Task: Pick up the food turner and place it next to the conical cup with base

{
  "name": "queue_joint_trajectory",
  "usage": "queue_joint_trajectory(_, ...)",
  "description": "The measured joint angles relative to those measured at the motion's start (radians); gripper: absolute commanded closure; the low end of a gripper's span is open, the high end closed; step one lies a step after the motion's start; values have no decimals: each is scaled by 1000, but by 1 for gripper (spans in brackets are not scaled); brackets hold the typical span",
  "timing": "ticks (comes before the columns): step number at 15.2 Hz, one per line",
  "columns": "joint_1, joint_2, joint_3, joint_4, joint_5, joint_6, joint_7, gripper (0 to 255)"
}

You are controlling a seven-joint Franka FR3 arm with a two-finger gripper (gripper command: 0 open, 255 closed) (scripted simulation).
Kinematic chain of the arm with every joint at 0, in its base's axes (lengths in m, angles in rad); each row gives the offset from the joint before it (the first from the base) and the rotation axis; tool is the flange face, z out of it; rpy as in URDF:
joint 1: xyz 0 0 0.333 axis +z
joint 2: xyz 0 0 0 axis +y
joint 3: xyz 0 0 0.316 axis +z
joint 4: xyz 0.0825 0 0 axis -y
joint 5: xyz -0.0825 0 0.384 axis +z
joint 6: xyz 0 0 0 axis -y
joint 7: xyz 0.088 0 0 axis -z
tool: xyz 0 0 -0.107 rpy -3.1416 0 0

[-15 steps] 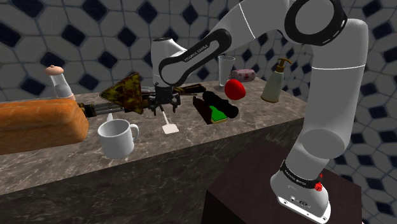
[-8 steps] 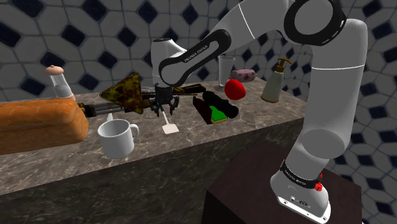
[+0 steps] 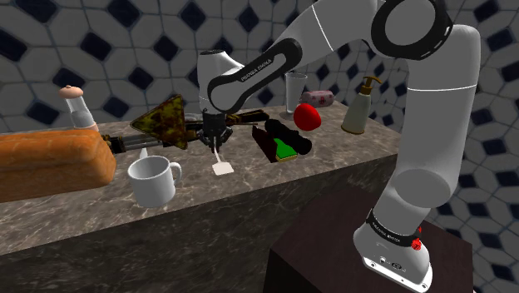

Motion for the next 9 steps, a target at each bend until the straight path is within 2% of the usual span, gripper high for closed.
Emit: queue_joint_trajectory(9, -5, -44, 9, 38, 25, -78, -17, 255)
